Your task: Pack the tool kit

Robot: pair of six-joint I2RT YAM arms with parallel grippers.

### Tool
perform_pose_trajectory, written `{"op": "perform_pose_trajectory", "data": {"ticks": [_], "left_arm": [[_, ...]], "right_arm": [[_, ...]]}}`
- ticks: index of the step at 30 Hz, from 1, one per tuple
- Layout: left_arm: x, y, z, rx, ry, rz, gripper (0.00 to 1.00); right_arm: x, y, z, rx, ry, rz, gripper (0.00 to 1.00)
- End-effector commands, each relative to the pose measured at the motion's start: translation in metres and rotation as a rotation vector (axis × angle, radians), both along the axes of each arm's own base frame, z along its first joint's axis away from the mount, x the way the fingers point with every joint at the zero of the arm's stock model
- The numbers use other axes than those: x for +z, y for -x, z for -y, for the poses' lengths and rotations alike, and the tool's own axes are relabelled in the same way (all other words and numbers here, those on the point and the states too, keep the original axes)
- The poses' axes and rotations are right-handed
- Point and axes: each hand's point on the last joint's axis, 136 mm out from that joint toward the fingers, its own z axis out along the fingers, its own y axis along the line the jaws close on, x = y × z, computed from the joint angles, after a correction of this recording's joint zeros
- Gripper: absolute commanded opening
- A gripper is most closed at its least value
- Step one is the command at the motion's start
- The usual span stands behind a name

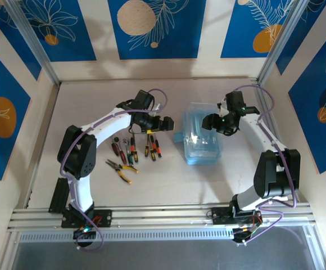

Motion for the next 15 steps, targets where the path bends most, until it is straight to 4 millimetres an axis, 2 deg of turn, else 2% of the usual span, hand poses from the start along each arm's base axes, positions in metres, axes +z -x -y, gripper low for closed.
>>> {"op": "perform_pose_trajectory", "data": {"ticks": [1, 7, 11, 15], "left_arm": [[0.02, -0.005, -0.001, -0.012, 0.019, 0.04, 1.0], [0.025, -0.007, 0.009, -0.033, 0.043, 0.041, 1.0], [0.026, -0.008, 0.019, -0.053, 0.049, 0.043, 1.0], [0.018, -0.009, 0.025, -0.058, 0.042, 0.03, 1.0]], "right_arm": [[0.03, -0.004, -0.021, 0.054, -0.236, 0.116, 0.55], [0.043, 0.0, -0.019, 0.054, -0.471, 0.186, 0.55], [0.041, 0.002, -0.012, 0.03, -0.567, 0.193, 0.55], [0.04, 0.003, -0.007, 0.008, -0.643, 0.196, 0.55]]}}
